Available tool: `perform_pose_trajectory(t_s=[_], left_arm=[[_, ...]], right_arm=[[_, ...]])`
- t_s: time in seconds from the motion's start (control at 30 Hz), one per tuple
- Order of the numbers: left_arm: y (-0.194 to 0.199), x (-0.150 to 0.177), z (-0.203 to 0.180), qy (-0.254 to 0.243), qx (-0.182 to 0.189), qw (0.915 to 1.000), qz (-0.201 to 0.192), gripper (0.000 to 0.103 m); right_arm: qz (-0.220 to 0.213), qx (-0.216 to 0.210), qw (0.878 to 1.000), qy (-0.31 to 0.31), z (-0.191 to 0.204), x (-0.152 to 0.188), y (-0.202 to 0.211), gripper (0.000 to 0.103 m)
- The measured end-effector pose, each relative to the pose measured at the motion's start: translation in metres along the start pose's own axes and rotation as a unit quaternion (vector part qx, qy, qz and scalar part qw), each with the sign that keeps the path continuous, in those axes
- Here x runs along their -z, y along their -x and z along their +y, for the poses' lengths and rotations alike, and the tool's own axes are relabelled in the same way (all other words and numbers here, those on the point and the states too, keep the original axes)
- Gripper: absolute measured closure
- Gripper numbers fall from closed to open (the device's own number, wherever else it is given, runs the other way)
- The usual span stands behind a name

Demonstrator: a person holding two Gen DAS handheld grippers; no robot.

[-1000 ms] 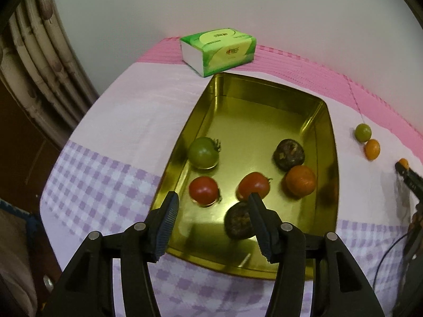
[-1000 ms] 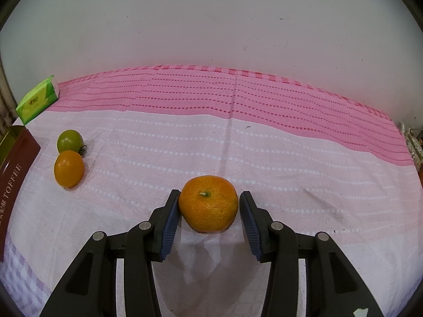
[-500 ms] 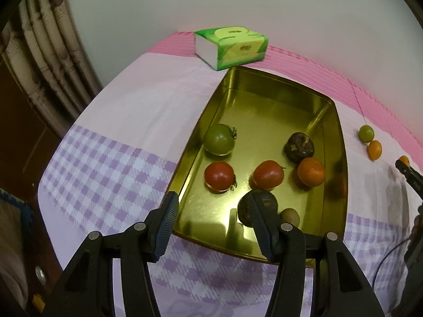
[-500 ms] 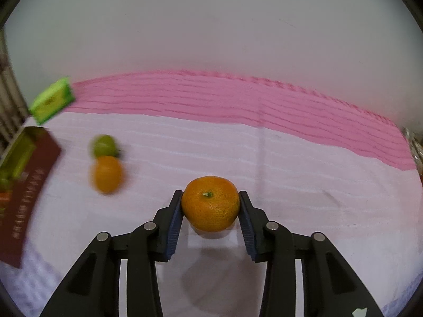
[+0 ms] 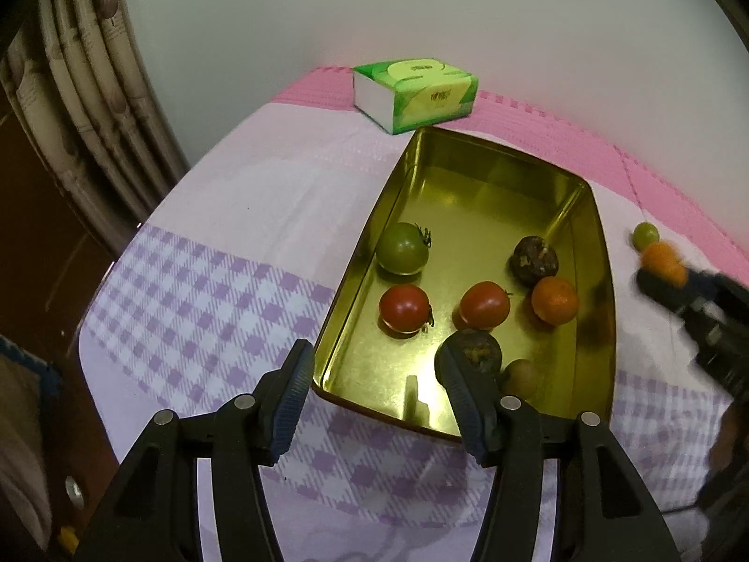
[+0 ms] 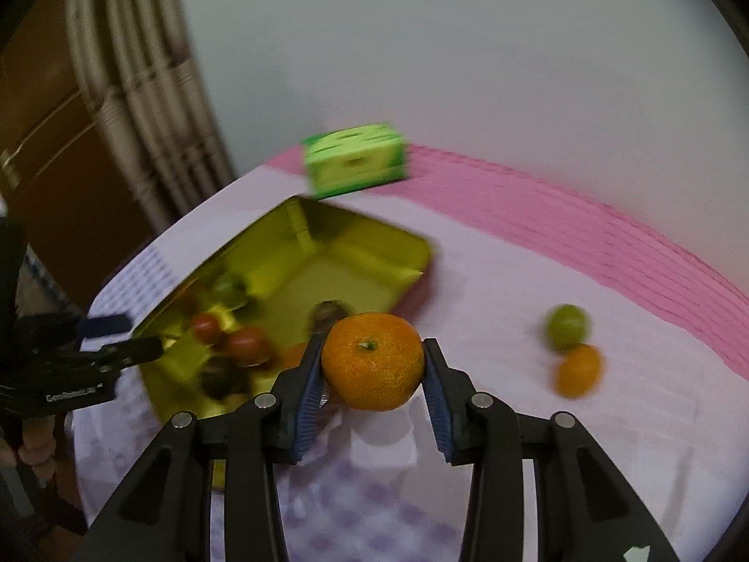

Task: Organize fruits
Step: 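Carry the mandarin into the gold tray and open the right gripper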

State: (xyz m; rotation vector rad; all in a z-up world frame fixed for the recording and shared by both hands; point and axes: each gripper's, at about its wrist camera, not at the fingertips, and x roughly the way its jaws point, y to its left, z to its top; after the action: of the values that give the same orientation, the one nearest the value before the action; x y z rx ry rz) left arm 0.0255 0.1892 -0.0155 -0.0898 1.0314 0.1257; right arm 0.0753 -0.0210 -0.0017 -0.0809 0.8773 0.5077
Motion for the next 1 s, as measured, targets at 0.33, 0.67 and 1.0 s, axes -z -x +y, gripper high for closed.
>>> perform_pose_trajectory(t_s=[0.33, 0.67, 1.0], left_arm=[[0.003, -0.002, 0.017, 0.024, -0.027, 0.9993, -0.005, 0.04], [0.003, -0.002, 0.026, 0.042, -0.03, 0.9987, 0.002, 0.038], [0.004, -0.001, 0.028, 0.044, -0.031, 0.9986, -0.002, 0.034]], right_arm=[[0.049, -0.021, 0.996, 0.064, 0.057, 0.015, -0.035, 0.066], [0.061, -0.012, 0.995, 0.077, 0.065, 0.015, -0.045, 0.064], [0.061, -0.016, 0.995, 0.08, 0.071, 0.018, -0.046, 0.063]])
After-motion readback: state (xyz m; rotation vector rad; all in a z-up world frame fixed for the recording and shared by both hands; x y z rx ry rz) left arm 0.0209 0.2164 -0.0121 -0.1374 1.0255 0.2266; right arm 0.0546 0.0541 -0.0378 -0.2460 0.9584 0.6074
